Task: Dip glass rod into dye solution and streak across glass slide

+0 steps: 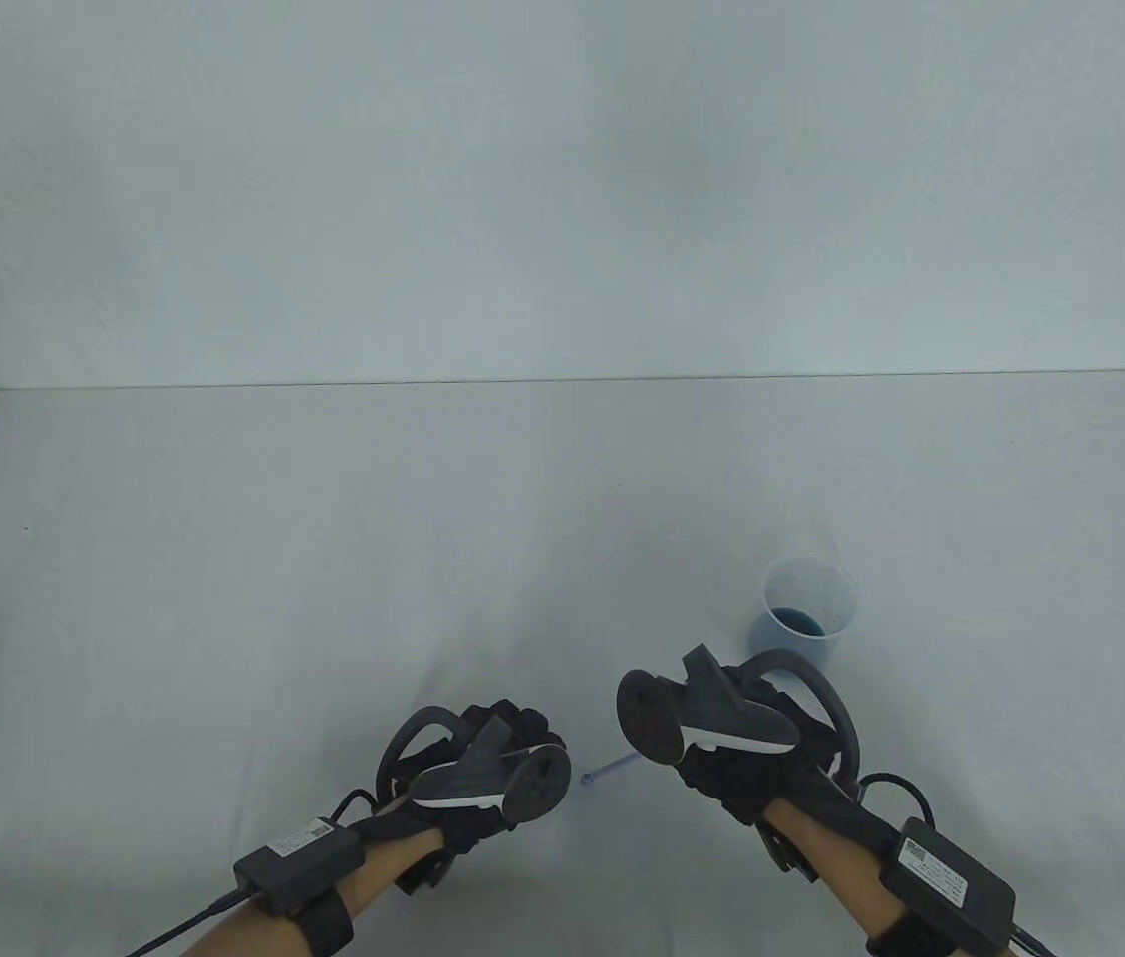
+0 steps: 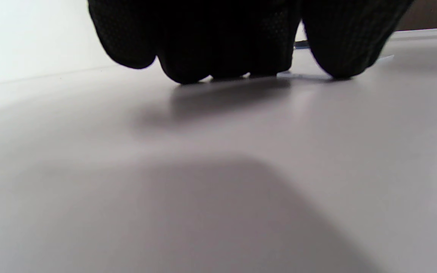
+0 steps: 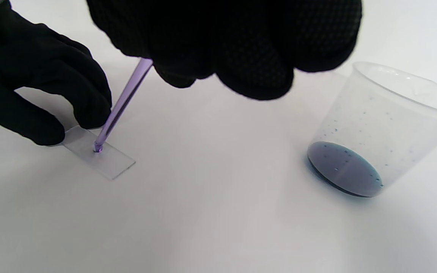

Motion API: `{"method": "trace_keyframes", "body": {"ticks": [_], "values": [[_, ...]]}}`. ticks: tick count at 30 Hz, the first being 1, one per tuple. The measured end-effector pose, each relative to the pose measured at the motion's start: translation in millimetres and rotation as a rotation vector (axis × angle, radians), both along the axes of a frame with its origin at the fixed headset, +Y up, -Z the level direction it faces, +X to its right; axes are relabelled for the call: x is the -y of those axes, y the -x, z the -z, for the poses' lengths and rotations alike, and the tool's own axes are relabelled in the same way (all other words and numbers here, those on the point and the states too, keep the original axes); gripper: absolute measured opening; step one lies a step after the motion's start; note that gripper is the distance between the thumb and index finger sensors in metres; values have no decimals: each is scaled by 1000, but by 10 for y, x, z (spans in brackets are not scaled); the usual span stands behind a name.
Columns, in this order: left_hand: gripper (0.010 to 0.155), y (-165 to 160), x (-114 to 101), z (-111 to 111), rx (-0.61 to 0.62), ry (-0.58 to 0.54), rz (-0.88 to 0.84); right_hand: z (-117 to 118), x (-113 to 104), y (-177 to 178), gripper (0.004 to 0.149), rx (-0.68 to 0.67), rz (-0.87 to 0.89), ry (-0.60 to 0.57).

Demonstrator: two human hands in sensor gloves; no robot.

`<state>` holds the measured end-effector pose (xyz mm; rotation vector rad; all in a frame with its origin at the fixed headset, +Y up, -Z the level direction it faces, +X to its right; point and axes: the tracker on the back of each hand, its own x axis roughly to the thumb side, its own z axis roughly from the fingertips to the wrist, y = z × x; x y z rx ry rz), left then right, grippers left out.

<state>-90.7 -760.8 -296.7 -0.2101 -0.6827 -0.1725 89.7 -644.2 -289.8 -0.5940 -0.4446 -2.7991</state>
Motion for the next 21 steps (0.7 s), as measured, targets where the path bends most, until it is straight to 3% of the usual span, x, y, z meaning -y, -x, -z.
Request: {"method": "trace_keyframes", "body": {"ticks": [17,21], "values": [[56,-5,-4,-4,3,-2,3,-2,-39,-56,42,14,-21,6],[56,-7,-4,-3,3,-1,2,-30,-255,-73,43,10,40,-42]]}}
